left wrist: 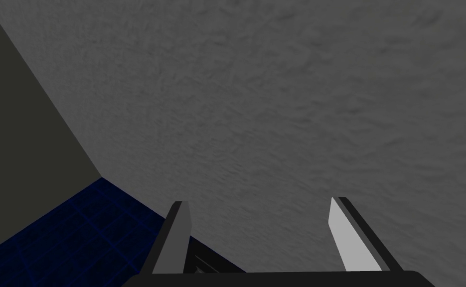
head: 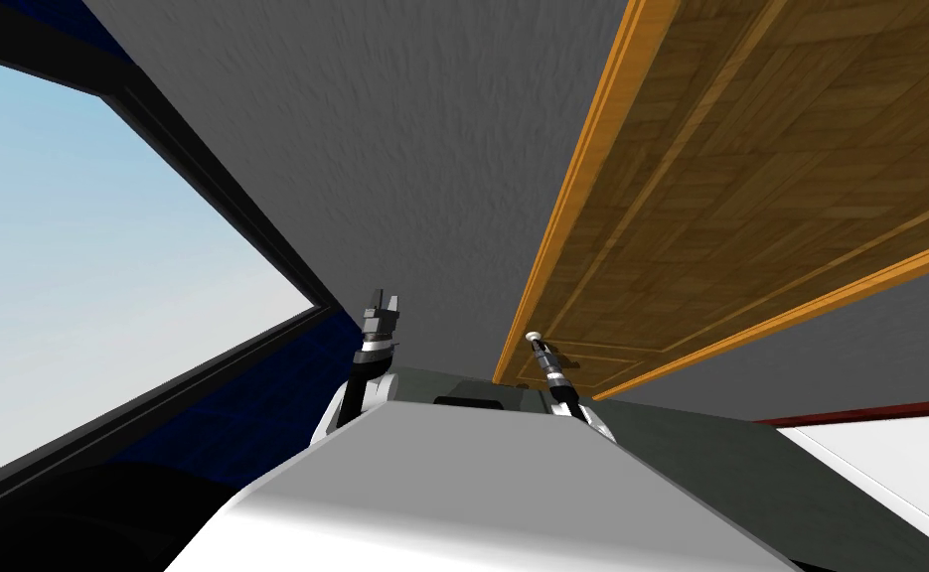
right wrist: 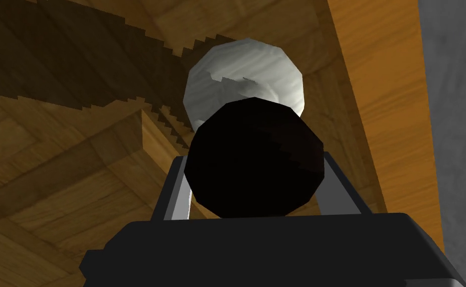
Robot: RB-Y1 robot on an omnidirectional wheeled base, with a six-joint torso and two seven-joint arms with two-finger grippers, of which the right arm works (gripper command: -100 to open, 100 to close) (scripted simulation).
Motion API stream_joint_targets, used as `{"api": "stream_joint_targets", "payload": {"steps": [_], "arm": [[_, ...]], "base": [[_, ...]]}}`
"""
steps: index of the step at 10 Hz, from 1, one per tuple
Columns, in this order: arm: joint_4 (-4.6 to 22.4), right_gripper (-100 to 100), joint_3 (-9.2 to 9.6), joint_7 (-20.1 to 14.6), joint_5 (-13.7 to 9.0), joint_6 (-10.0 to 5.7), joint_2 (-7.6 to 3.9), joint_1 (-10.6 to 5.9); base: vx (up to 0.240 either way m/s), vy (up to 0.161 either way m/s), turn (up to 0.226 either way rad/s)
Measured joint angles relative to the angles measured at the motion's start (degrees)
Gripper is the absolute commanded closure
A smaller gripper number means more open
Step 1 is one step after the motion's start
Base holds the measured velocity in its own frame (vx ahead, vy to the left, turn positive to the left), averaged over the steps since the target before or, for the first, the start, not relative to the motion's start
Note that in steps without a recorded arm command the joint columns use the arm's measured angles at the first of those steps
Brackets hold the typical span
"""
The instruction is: Pull the door open
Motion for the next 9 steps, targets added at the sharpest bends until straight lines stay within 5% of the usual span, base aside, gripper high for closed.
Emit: {"api": "stream_joint_targets", "payload": {"steps": [9], "arm": [[0.56,100,1.94,-11.82,-3.58,-0.09,-0.66,-0.44]], "base": [[-0.027,-0.014,0.03]]}}
